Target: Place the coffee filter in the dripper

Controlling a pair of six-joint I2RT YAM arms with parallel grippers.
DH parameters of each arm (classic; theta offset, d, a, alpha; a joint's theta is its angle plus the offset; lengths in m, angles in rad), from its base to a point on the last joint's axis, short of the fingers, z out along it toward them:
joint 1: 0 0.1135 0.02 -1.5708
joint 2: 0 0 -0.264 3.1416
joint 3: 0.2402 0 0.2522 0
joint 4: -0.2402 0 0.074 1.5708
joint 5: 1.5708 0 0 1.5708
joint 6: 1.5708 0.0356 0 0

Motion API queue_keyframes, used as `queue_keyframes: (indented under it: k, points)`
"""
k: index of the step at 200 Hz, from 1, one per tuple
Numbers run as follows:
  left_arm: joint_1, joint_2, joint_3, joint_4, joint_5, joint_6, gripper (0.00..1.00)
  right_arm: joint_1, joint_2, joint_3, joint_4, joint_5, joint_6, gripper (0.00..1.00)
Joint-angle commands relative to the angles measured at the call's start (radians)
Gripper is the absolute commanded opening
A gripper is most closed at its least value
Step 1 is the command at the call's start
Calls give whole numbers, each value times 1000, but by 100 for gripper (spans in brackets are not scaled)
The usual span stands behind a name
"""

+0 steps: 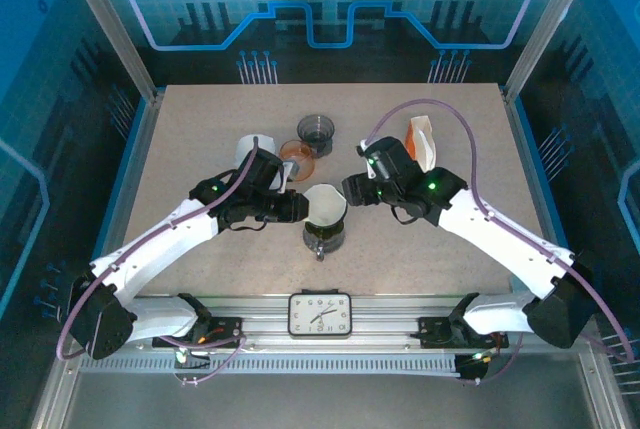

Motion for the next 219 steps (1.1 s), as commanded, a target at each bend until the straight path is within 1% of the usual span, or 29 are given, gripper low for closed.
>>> queue_keyframes:
  k: [1,31,62,114,134,166,187,219]
  points:
    - [0,-8,-15,-5,16,-10,31,-9,-41,-31,40,6,27,71]
    - [0,-21,-9,-3,17,-16,38,-13,-45,-37,43,4,32,71]
    - [2,-48,-9,-1,17,-22,50,-15,-53,-44,48,6,35,71]
    - [0,-95,8,-11,25,-41,56,-15,-81,-56,50,14,41,71]
    - [0,-132,14,-13,19,-48,61,-16,-98,-67,51,17,45,72]
    - [1,-209,-10,-35,-15,-66,61,-16,-127,-94,46,18,53,72]
    - [2,-273,-80,-43,-42,-100,59,-15,-151,-132,43,23,62,72]
    - [5,-331,-197,-25,-55,-145,58,-23,-190,-220,79,10,78,72]
